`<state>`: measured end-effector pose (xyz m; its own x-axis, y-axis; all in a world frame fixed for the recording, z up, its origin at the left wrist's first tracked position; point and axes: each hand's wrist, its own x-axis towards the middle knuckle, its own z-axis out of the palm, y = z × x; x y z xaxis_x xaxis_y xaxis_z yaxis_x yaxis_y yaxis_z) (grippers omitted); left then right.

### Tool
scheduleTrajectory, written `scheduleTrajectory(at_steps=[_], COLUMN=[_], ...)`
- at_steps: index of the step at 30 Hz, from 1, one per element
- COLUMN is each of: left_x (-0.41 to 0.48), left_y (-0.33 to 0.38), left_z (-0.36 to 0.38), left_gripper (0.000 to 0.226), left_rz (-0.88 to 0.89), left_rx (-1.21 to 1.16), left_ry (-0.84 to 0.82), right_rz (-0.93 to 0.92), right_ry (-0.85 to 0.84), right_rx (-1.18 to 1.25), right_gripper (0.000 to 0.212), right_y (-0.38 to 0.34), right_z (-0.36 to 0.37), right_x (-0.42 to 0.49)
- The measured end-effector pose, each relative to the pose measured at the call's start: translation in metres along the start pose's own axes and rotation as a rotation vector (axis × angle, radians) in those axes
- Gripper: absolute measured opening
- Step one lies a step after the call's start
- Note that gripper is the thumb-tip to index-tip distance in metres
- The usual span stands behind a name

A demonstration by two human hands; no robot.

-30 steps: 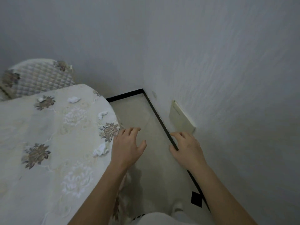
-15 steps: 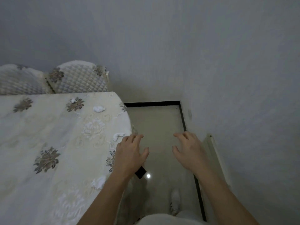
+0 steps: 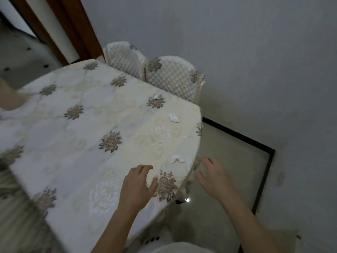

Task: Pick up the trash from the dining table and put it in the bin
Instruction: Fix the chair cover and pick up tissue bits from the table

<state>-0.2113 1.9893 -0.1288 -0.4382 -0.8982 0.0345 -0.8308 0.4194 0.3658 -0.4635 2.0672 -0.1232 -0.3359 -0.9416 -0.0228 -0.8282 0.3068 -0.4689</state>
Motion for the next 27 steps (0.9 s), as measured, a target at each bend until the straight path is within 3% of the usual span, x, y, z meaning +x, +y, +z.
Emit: scheduleTrajectory(at_steps=[10,18,27], left_x=[-0.029,-0.028,-0.032], left_y=[-0.086,-0.115,-0.127], left_z=[0.041,0.06,0.059], left_gripper=[0.047,0.042,0.038], left_rz=[-0.077,-0.112,-0.184], left_rx=[-0.047,-0.145,-0.236], left_ry=[-0.185,-0.191,-0.211], right_rz=[-0.054,0.011,0.024], right_ry=[-0.216,-0.28,-0.251], right_rx=[-0.03,-0.134,-0.151], right_gripper=[0.037,0.051,0.018], right_y=[-0.031,-0.027,-0.02], right_z=[0.063,0.099,0.123], right_x=[0.06,0.098,0.112])
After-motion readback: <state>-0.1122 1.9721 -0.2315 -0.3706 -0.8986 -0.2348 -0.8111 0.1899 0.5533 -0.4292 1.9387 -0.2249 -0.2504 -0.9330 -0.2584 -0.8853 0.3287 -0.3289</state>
